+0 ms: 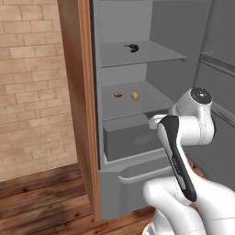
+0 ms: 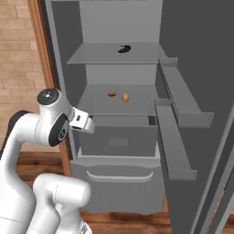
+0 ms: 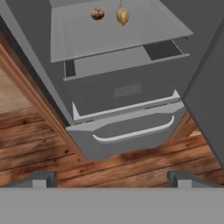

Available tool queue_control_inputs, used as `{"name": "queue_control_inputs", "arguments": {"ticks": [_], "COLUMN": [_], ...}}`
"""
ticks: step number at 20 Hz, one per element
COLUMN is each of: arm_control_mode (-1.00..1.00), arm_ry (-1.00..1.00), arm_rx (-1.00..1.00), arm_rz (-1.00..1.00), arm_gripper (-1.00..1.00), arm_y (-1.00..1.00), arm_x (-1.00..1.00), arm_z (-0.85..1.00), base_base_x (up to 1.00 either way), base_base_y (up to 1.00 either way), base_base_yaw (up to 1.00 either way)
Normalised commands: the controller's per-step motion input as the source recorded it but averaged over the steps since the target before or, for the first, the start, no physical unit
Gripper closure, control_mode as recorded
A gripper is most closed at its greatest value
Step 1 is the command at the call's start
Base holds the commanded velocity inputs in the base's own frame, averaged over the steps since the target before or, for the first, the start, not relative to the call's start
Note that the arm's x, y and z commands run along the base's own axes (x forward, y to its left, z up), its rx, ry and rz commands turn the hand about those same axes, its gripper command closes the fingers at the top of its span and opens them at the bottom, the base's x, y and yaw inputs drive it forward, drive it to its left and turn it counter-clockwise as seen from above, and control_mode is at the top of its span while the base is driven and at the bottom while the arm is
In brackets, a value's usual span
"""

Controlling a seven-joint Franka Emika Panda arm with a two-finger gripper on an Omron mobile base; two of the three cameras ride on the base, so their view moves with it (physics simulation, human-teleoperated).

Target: Place the onion in the correct fridge rack based on whether it is a fruit or vegetable. Finally, close the fridge door.

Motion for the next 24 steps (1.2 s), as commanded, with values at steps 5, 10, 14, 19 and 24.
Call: {"name": "queue_control_inputs", "arguments": {"ticks": [5,10,14,19,24], "arm_control_mode": [1.0,1.0,1.0,1.0,1.0], "arm_ry": [0.0,0.0,0.0,0.0,0.0], "arm_rx": [0.0,0.0,0.0,0.0,0.0], "arm_rz": [0.0,0.0,0.0,0.0,0.0], "arm_gripper": [-1.0,-1.0,-1.0,-1.0,-1.0], "arm_y": [0.0,0.0,0.0,0.0,0.0], "arm_x": [0.0,0.0,0.0,0.0,0.0], "arm_z": [0.0,0.0,0.0,0.0,0.0], "base_base_x": [-0.86,-0.7,-0.05,-0.14,-0.82], "base_base_y": [0.02,0.1,0.75,0.2,-0.1], "base_base_yaw": [-0.25,-0.03,0.1,0.03,0.0]}}
